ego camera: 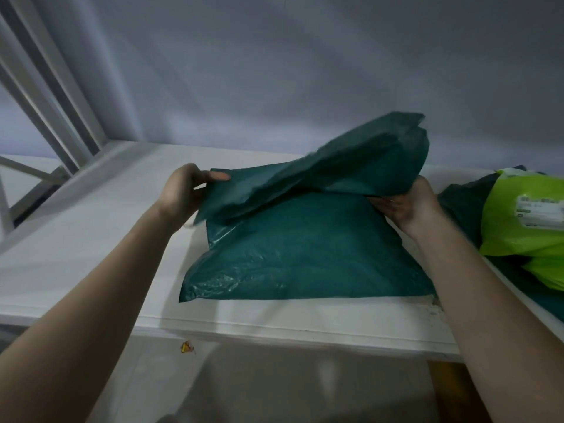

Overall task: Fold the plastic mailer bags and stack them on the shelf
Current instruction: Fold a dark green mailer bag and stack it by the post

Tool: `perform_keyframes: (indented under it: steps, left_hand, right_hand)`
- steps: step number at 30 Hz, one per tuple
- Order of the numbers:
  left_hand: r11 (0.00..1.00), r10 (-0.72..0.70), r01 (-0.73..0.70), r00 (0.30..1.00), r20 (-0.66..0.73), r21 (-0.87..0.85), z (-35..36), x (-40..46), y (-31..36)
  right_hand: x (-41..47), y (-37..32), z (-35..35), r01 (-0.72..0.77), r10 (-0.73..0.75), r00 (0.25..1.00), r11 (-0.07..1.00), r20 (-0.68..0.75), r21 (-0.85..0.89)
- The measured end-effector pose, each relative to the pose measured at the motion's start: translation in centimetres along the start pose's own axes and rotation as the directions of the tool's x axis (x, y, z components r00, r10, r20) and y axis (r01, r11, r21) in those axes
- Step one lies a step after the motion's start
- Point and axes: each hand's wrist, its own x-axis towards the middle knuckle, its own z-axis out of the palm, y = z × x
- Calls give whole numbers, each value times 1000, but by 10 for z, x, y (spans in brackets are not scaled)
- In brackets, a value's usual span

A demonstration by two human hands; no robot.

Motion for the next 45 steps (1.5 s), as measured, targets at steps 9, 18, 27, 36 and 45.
perform_keyframes:
  steps: [9,18,27,36,45]
  left_hand:
    - [974,90,-87,996,-4,210,3,-10,2]
    - [966,108,-96,994,-36,239,8,-19,-3]
    - [980,36,-13,993,-114,198,13,-26,-2]
    - [943,-92,155,972,-216,295,7,-45,3]
    - [896,-150,215,970,-193,388,7,-83,0]
  right_hand:
    - [-14,-5,-22,33,4,980,982,197,-184]
    - [-9,-3,-30,100,-78,993,959,94,-264]
    - [-23,-8,-22,34,-44,998,975,-42,-218]
    - [-46,-7,-21,-84,49,995,889,-88,-450]
    - [-79,-4,-27,-45,-10,997,751,-79,-659]
